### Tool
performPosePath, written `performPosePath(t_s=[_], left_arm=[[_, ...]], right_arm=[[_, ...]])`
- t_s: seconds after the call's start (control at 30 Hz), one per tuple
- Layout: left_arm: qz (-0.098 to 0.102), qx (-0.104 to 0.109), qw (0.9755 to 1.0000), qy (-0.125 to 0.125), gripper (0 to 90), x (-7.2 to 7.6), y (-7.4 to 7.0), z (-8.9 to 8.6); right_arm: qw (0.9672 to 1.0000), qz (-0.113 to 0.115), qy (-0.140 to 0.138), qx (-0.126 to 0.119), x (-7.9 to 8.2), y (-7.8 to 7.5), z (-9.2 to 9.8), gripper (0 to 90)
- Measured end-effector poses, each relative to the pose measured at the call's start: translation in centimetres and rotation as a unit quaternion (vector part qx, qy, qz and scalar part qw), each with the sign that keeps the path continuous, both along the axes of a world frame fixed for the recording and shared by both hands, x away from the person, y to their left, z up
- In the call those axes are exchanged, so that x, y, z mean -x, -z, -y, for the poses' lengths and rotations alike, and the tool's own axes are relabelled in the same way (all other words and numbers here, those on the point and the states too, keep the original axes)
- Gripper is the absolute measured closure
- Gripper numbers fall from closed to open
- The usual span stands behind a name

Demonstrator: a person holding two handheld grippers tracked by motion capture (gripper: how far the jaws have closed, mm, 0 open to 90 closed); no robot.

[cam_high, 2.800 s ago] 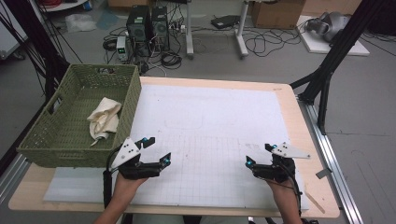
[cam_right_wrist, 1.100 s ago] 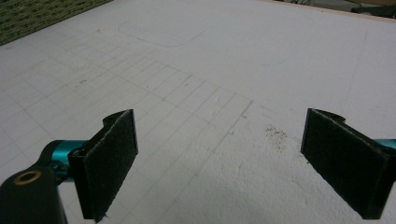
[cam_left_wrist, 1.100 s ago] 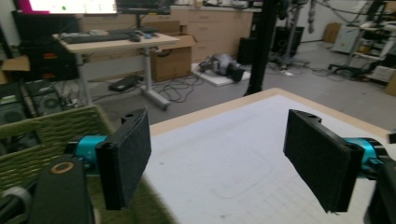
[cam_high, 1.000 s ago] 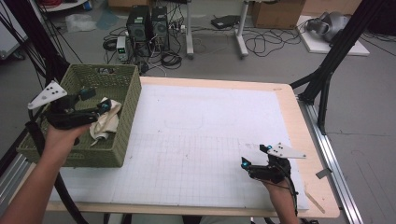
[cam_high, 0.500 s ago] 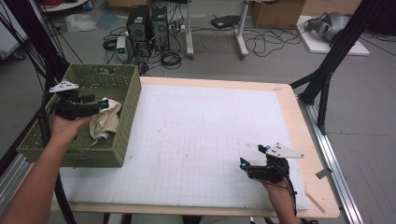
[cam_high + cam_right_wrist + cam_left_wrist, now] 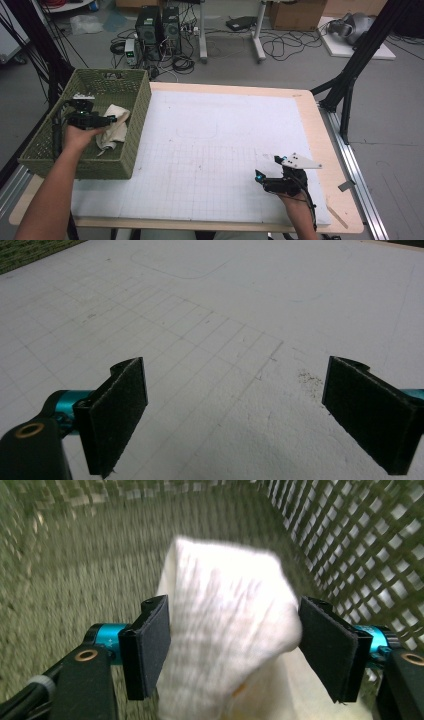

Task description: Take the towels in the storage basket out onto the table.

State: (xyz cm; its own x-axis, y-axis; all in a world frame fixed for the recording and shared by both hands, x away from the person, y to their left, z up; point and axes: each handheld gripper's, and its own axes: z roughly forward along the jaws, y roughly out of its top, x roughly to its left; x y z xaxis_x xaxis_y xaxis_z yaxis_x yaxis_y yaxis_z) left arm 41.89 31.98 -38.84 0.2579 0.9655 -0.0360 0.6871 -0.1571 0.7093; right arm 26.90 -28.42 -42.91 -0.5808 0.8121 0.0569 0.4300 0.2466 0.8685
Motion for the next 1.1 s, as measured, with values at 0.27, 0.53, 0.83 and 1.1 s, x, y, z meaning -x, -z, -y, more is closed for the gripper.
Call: performPosePath(t_s=[0.27, 0.53, 0.83, 1.1], left_arm=[[-0.112, -0.025, 0.9933, 0.014, 47.4, -0.4, 1.7, 0.4], [-0.097, -0.019, 0.9951, 0.01, 76.9, -0.1, 0.7, 0.0], [0.007, 0.037, 0.9993, 0.0, 78.9, 1.3, -1.9, -0.9], [0.146, 0.099, 0.9843, -0.012, 79.0, 4.1, -5.4, -2.5]], right_arm=[[1.0, -0.004, -0.001, 0.002, 0.1, 0.0, -0.1, 10.2], [1.0, 0.0, 0.001, 0.001, 0.2, 0.0, 0.1, 10.2], [1.0, 0.001, 0.007, -0.002, 0.3, -0.1, 0.4, 10.2], [0.9999, -0.001, 0.01, -0.005, 0.4, -0.2, 0.2, 10.2]])
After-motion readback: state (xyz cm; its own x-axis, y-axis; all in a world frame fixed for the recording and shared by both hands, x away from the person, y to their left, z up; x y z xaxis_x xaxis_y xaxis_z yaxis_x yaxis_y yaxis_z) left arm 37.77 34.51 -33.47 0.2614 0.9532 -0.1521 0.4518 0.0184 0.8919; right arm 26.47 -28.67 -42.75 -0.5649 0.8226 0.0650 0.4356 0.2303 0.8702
